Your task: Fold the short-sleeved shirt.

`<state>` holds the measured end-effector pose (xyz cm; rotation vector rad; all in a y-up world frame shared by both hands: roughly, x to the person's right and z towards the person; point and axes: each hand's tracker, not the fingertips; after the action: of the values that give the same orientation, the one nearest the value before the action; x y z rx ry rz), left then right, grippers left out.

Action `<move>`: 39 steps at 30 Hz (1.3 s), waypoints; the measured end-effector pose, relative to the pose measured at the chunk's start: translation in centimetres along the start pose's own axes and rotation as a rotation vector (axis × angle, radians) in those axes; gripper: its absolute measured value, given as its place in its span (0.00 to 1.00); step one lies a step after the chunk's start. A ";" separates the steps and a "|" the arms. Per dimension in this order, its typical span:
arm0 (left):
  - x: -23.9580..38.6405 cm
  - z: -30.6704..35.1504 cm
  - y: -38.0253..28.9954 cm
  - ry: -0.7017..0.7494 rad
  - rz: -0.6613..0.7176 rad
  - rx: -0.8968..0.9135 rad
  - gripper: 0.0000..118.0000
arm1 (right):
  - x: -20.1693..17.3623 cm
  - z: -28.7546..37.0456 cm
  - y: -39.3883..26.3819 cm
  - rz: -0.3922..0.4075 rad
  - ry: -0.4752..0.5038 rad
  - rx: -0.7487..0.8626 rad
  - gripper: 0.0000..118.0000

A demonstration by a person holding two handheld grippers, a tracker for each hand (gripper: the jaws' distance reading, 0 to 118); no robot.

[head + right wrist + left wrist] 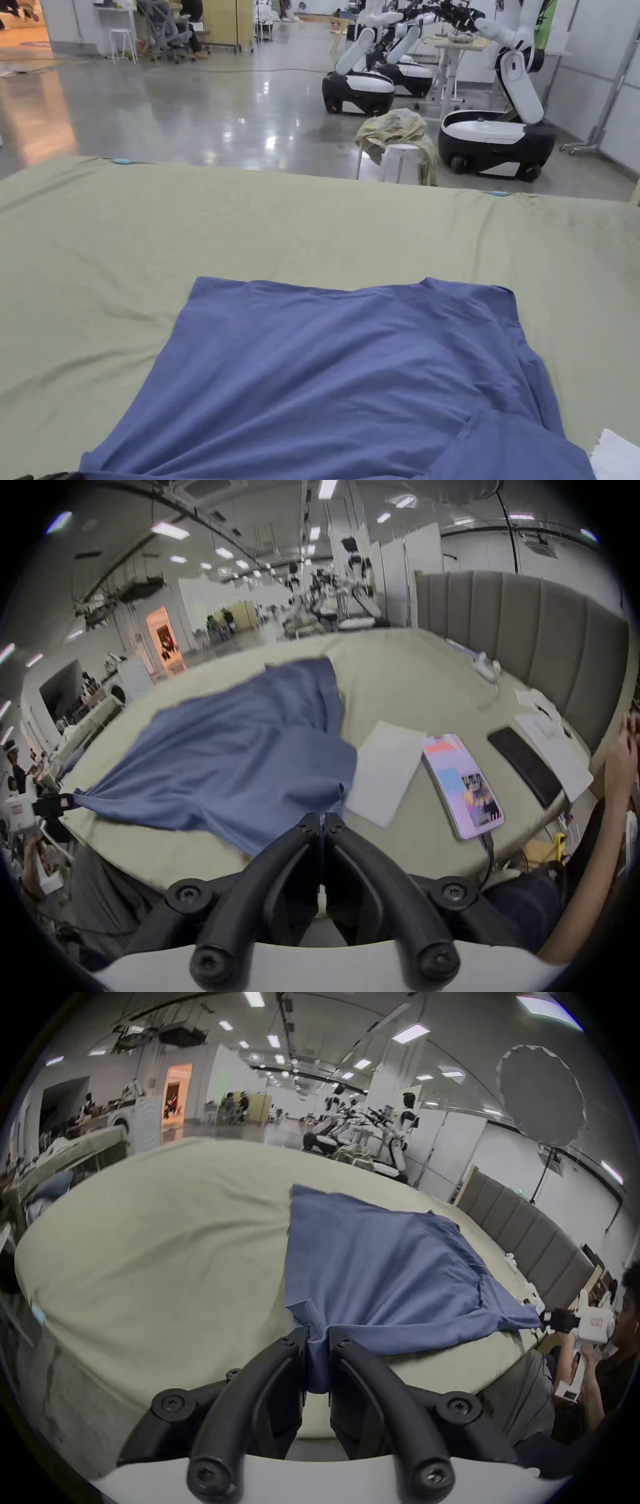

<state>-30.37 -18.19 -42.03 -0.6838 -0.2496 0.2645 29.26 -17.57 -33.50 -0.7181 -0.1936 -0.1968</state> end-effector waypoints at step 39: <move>10.2 8.6 1.6 0.134 -0.280 0.432 0.02 | -8.6 5.5 3.1 0.179 0.222 0.367 0.00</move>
<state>-23.78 -8.70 -35.20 -0.2321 -0.1505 0.0003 21.12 -10.63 -33.51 -0.3417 0.0475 -0.0651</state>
